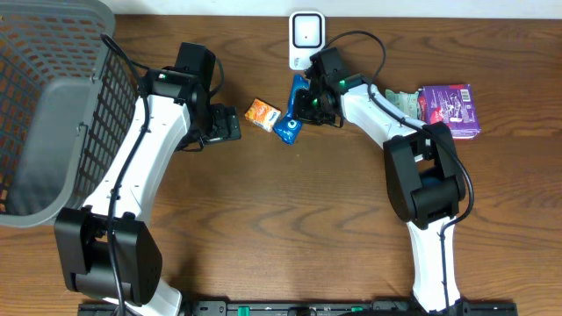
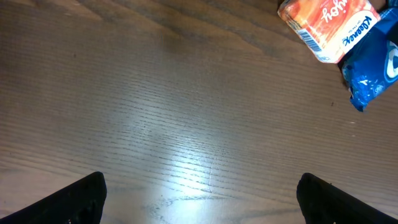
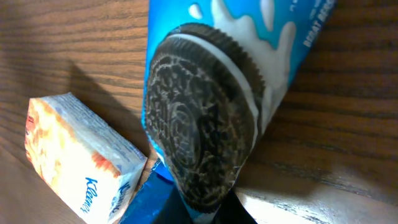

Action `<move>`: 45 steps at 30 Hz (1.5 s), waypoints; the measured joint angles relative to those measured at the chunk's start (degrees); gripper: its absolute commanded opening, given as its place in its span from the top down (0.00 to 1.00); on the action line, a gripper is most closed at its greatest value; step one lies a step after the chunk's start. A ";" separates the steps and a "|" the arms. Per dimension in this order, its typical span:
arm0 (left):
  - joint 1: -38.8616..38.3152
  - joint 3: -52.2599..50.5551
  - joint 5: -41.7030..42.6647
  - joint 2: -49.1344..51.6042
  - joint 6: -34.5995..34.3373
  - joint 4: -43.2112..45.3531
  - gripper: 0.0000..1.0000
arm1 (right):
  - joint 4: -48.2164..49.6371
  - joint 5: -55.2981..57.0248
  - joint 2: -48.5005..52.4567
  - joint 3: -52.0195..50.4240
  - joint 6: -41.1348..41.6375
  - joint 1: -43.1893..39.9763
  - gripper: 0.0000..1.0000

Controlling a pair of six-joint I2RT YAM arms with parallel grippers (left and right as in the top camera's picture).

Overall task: Scan the item barcode
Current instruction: 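Grasp the blue Oreo pack with the right gripper and carry it past the scanner, then carry the Oreo pack rightward and release it left of the wipes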

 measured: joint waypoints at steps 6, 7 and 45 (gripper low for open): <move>0.00 0.00 0.00 0.00 0.00 0.00 0.02 | -8.98 12.37 -3.89 -0.26 -4.48 -0.42 0.99; 0.00 0.00 -0.02 0.00 0.00 0.00 0.02 | -10.78 16.06 -5.18 -0.37 -5.42 -0.42 0.99; 0.00 0.00 -0.02 0.00 0.00 0.00 0.02 | -27.93 56.48 1.53 9.25 -17.11 17.42 0.44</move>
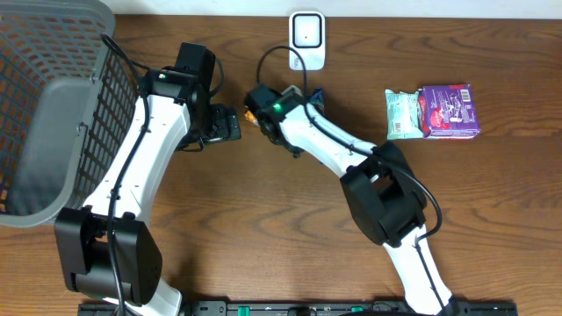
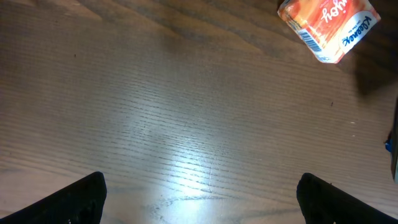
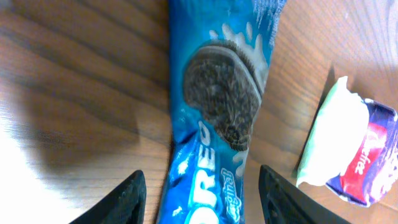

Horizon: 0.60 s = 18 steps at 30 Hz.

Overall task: Scan the item barcode
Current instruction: 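Carry the Oreo pack rightward and release it left of the wipes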

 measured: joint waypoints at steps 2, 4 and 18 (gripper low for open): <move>0.00 0.00 0.02 0.00 0.00 0.00 0.02 | -2.99 -2.10 0.07 3.85 0.22 -0.17 0.43; 0.00 0.00 0.00 0.00 0.00 0.00 0.02 | -5.33 -4.85 0.07 7.19 0.28 -1.25 0.43; 0.00 0.00 0.02 0.00 0.00 0.00 0.02 | -8.74 -31.98 0.13 11.91 -8.17 -12.81 0.49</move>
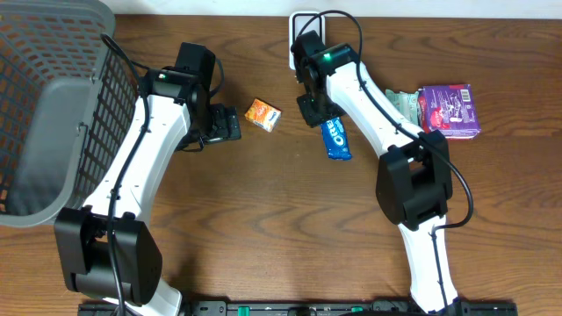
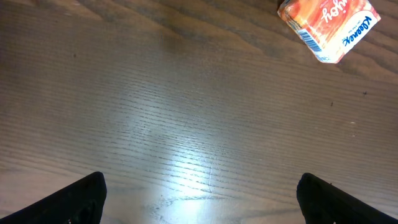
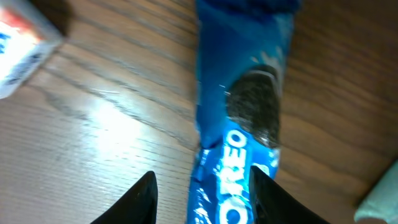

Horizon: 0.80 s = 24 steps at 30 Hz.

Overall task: Scan the item barcode
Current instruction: 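Carry the Oreo pack rightward and release it left of the wipes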

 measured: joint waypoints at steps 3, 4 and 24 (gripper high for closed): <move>0.00 0.00 0.00 0.00 0.00 0.00 0.02 | 1.97 0.85 0.02 -0.15 -1.20 1.05 0.47; 0.00 0.00 0.00 0.00 0.00 0.00 0.02 | 2.69 1.40 0.02 -0.35 -1.31 1.38 0.46; 0.00 0.00 0.00 0.00 0.00 -0.02 0.02 | 22.05 18.27 -2.12 -19.82 2.12 3.30 0.90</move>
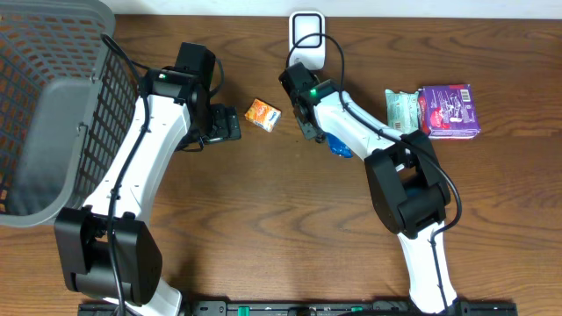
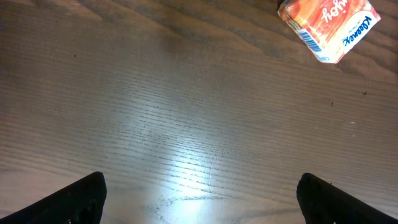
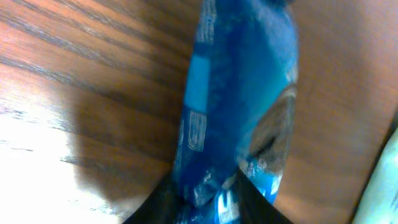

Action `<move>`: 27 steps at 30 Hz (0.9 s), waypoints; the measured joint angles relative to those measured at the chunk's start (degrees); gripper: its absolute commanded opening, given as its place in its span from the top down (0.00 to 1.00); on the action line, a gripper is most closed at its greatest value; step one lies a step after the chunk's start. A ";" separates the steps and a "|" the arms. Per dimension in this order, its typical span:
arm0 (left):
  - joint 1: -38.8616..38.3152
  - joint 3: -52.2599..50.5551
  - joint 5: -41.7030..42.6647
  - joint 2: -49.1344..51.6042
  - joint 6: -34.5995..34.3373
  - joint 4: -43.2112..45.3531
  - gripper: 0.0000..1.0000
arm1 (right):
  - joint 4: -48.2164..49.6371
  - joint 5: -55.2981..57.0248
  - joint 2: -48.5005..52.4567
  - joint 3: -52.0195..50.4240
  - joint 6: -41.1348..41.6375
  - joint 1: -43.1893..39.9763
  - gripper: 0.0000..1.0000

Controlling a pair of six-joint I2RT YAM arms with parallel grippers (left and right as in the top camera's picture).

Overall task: Scan the item barcode
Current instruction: 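Carry the Oreo pack rightward and release it left of the wipes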

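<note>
The blue Oreo packet (image 3: 239, 106) lies on the wood and runs away from the right wrist camera. My right gripper (image 3: 205, 200) is shut on its near end, one dark finger on each side. From overhead only a blue bit of the Oreo packet (image 1: 340, 146) shows under the right arm, below the right gripper (image 1: 311, 118). The white scanner (image 1: 306, 32) stands at the table's back edge, just behind. My left gripper (image 2: 202, 199) is open over bare wood. It holds nothing, and the left gripper (image 1: 226, 124) sits left of the orange Kleenex pack (image 1: 262, 115).
A grey mesh basket (image 1: 53, 105) fills the far left. A purple pack (image 1: 450, 110) with a pale green pack (image 1: 401, 112) against it lies at the back right. The Kleenex pack (image 2: 329, 25) shows at the top right of the left wrist view.
My right gripper was open over the Oreo packet with its fingers apart. Now the fingers are shut on the packet's near end. The arm covers most of it from overhead. The left arm has not moved.
The Oreo packet first lay beside the Kleenex pack below the scanner, with my right gripper at it. Then the right gripper was open, further left. Later the packet lay to the right of its old spot under the open gripper. Now it is gripped.
</note>
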 measured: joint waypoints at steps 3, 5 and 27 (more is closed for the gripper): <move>0.00 0.00 0.00 0.00 0.00 0.02 0.02 | -0.46 0.44 0.00 -0.26 0.94 -0.02 0.99; 0.00 0.00 0.00 0.00 0.00 0.02 0.02 | -0.83 -0.20 0.00 -0.13 0.92 -0.26 0.99; 0.00 0.00 0.00 0.00 0.00 0.02 0.02 | -11.89 -73.13 2.38 10.95 -1.97 -23.87 0.99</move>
